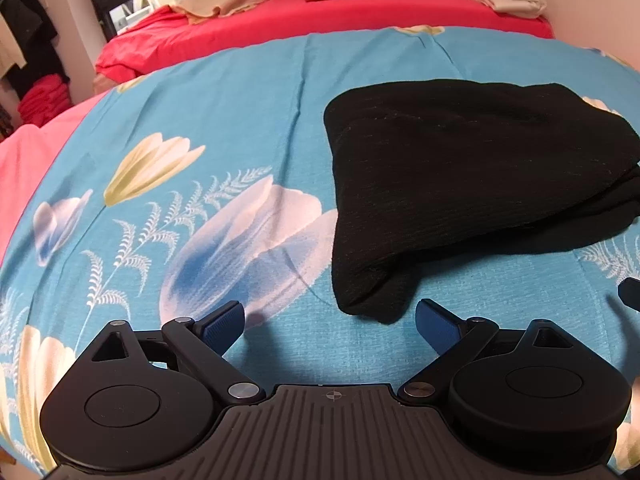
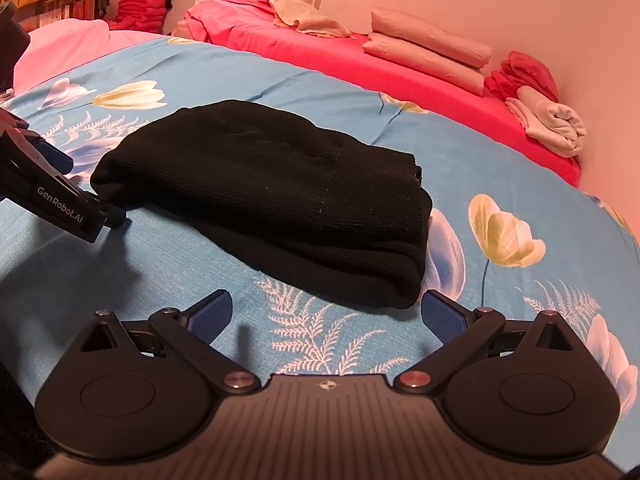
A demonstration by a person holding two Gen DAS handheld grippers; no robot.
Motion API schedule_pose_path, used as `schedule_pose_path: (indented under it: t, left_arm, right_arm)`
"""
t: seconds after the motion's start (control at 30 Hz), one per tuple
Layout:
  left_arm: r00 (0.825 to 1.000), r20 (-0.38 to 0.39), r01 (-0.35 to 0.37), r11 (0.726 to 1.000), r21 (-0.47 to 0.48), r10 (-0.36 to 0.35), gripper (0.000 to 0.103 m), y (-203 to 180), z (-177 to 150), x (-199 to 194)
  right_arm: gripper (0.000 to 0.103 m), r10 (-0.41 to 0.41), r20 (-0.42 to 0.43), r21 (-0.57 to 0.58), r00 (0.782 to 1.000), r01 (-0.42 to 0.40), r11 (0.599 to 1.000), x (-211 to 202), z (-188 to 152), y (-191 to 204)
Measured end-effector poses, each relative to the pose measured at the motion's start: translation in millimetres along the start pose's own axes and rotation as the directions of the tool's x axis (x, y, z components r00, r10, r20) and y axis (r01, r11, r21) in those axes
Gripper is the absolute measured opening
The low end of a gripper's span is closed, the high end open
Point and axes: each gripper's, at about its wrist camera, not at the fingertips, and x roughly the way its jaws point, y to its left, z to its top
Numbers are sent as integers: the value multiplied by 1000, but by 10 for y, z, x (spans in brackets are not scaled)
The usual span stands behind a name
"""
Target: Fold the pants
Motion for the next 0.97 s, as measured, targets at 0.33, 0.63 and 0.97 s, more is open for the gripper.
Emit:
schedule_pose_path:
  t: [0.33, 0.63, 0.97]
  left_arm:
    - [1000, 0, -12, 1000, 0, 12, 103, -4, -5, -5]
    - [1000, -4, -5, 1000, -10, 5, 103, 5, -6, -8]
    - [1000, -3, -6, 1000, -3, 6, 103, 5, -10, -8]
  right_arm:
    - [101, 5, 3, 0, 1000, -5, 1000, 5, 7, 1]
    - [101, 9, 6, 3, 1000, -9, 1000, 1, 1, -3]
    - [101, 15, 9, 6, 1000, -15, 1000, 1, -3, -5]
